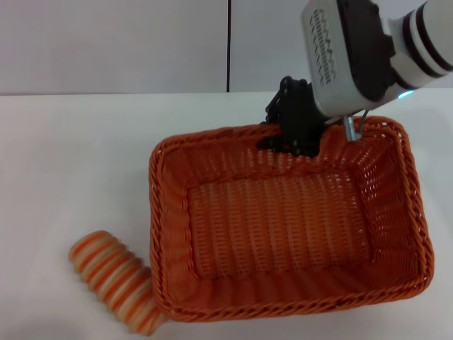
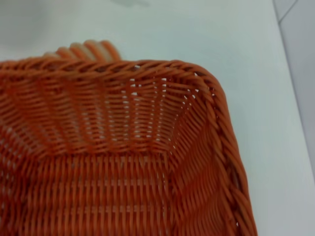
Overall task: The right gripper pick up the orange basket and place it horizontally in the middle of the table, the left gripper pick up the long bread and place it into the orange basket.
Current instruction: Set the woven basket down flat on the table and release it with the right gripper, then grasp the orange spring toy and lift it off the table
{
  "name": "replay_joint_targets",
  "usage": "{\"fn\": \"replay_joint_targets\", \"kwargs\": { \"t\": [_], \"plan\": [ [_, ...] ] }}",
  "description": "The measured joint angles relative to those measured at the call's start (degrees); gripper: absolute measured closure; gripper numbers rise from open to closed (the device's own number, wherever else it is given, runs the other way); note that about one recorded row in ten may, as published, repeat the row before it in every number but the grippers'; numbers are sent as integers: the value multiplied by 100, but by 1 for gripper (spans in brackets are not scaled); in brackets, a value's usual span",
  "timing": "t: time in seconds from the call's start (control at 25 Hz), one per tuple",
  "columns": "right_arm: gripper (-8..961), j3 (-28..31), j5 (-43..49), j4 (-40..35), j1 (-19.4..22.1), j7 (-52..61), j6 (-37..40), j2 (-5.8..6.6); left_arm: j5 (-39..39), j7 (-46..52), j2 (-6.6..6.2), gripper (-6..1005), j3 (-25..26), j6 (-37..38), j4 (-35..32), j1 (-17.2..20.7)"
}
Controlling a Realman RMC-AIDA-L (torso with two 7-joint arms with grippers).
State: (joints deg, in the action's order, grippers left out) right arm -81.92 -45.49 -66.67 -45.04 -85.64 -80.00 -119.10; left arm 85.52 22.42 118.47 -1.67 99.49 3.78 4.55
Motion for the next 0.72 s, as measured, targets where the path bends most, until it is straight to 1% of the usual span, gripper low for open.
{"fn": "replay_joint_targets", "kwargs": {
  "t": [0.28, 0.52, 0.56, 0.6, 0.64, 0.72],
  "plan": [
    [742, -180, 19, -143, 233, -14, 281, 1, 0, 8, 0, 254, -63, 27, 9, 23],
    [554, -275, 69, -553, 468, 4, 428, 1, 0, 8, 0, 257, -78, 46, 9, 45],
    [551, -278, 75, -670, 518, 10, 429, 1, 0, 8, 0, 257, -80, 55, 10, 46],
    [549, -281, 76, -949, 646, 23, 420, 1, 0, 8, 0, 258, -81, 71, 15, 46],
    [546, -281, 76, -949, 646, 23, 420, 1, 0, 8, 0, 258, -81, 71, 15, 46],
    [541, -274, 48, -1316, 825, 57, 380, 1, 0, 8, -1, 259, -114, 101, 16, 49]
  ]
}}
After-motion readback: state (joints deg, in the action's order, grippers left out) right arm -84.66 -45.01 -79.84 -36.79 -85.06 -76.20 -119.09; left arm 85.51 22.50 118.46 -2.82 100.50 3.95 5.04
